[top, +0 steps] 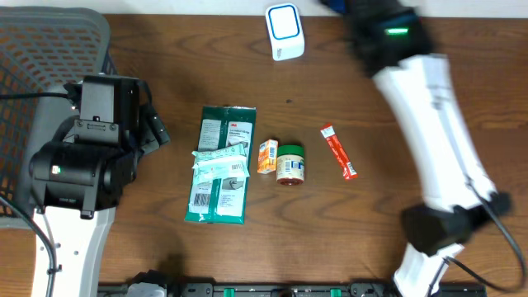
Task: Scan the item barcode
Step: 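Carry the red bag back right and lower it onto the table, then release the red bag on the table right edge and raise gripper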
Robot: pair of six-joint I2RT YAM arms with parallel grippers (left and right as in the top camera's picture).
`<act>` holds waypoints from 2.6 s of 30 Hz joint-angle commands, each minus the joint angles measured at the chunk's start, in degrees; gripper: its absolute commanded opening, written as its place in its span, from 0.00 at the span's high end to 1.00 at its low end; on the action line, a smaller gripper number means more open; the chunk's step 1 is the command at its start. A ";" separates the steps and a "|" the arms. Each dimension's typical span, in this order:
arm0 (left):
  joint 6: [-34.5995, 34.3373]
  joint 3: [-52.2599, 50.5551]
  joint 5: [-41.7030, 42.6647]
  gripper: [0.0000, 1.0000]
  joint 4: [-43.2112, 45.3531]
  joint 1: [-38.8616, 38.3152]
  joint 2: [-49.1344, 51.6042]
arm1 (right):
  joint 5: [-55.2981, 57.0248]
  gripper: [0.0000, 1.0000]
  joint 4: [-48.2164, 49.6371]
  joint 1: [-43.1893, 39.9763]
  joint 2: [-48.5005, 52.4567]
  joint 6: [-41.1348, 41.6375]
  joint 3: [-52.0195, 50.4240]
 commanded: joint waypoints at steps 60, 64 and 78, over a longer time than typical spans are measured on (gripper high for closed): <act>-0.11 0.24 -1.20 0.05 -0.24 0.26 -0.04 | -39.45 0.98 19.56 -48.50 -0.11 29.75 -47.71; -0.11 0.24 -1.18 0.05 -0.24 0.26 -0.04 | -33.99 0.93 25.31 -48.57 -0.11 30.21 -53.94; -0.11 0.24 -1.18 0.05 -0.24 0.26 -0.04 | -42.84 0.35 13.11 -48.39 -2.82 32.09 -42.80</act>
